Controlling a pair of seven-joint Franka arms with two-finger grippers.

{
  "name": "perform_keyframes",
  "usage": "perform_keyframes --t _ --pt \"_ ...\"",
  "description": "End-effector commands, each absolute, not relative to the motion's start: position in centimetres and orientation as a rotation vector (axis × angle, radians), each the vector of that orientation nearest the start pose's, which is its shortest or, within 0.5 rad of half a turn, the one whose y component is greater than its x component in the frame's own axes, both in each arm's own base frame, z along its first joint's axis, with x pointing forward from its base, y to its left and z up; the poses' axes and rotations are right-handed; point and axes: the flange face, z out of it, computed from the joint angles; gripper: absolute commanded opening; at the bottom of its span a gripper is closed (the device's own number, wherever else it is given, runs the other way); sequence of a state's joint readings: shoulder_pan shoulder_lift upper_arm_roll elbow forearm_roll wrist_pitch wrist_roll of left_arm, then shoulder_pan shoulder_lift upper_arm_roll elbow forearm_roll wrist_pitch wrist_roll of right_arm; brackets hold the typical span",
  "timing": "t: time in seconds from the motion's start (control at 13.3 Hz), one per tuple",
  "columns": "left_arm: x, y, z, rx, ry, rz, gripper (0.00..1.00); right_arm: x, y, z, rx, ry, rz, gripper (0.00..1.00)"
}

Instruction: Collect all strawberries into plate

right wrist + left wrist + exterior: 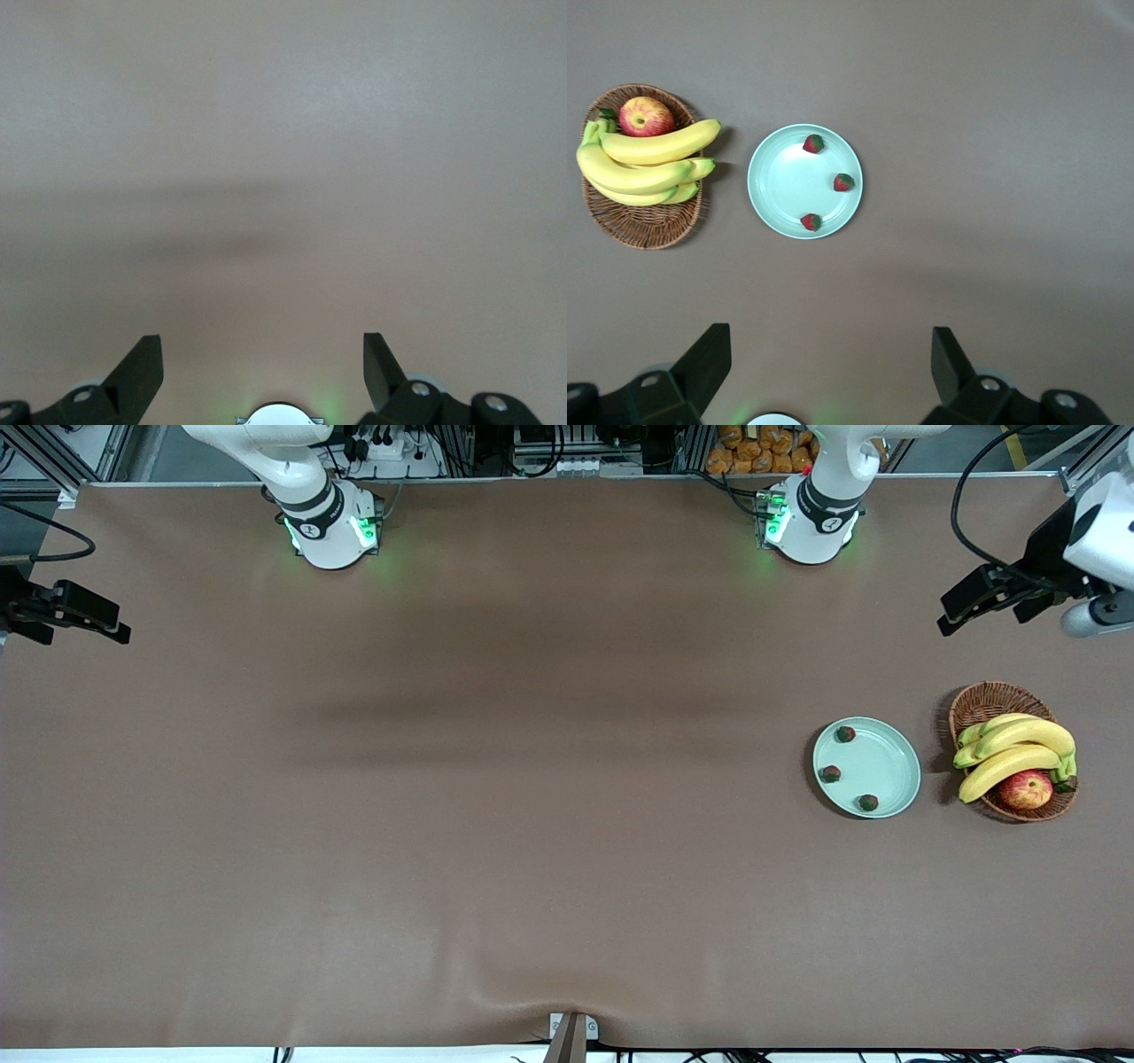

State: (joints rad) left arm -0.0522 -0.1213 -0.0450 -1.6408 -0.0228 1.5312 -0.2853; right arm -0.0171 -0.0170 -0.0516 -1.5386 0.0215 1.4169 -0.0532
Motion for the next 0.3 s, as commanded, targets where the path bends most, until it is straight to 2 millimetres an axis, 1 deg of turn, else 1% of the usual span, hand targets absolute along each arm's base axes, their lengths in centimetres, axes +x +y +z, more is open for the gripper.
perform_keyframes --t 0.0,0.23 --pt "50.32 -4.46 66.83 -3.132 -0.275 -0.034 1.00 53.14 -3.44 64.12 -3.096 0.027 0.148 1.00" --pt "50.09 -4.39 67.25 -3.125 -0.279 -0.001 1.00 53.14 -3.44 64.12 -3.096 0.027 0.148 1.00"
